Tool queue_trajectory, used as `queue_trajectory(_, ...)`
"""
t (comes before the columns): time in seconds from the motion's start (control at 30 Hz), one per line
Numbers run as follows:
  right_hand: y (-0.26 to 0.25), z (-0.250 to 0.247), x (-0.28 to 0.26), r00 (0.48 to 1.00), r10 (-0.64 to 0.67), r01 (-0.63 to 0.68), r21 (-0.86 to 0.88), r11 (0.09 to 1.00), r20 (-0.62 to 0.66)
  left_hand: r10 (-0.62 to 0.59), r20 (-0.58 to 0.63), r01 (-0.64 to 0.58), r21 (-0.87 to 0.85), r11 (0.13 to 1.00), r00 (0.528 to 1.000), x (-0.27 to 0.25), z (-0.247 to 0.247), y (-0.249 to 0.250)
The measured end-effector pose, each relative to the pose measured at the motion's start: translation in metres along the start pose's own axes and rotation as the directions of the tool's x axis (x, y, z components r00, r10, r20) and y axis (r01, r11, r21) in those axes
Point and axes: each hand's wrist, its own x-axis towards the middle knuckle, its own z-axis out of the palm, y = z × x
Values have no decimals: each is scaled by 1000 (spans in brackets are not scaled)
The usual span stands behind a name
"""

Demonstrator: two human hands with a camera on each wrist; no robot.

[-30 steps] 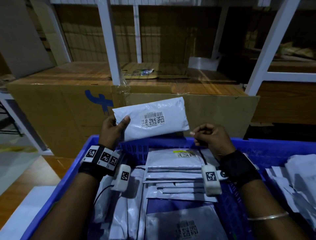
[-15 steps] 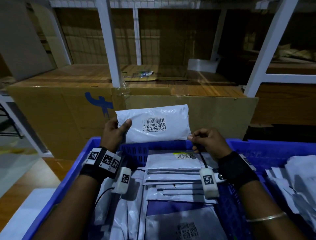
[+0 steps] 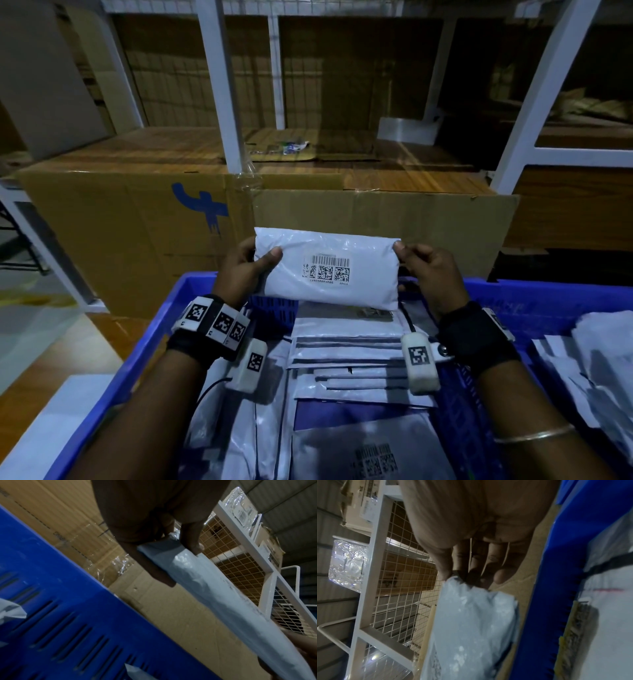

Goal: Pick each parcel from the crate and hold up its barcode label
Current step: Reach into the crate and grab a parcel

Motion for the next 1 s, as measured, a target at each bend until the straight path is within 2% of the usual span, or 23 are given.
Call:
queue_trajectory(0.13,4,-5,4,999,-39,37,-59,998,-22,0,26,0,15,1000,1000,-2,2,2)
queue_trajectory(0.3,2,-3,3,998,-51,50,-21,999,-31,-2,25,1,29,1000,1000,-2,3,1)
queue_trajectory(0.53,8,-8,7,997,-69,66,-71,995,-41,-41,42,43,-61,997,998,-7,9,3)
queue_trajectory(0.73,11,-9,6,999,-46,45,-38,998,-28,-71,28,74,-122,990,997,-7,14,6)
queue_trajectory(0.87,7,-10,4,997,-64,67,-110,992,31,-83,39,87,-126,988,996,-4,11,6)
queue_trajectory(1.0,-6,-11,7,978,-92,148,-319,936,185,-97,76,108,-149,983,992,-8,17,5)
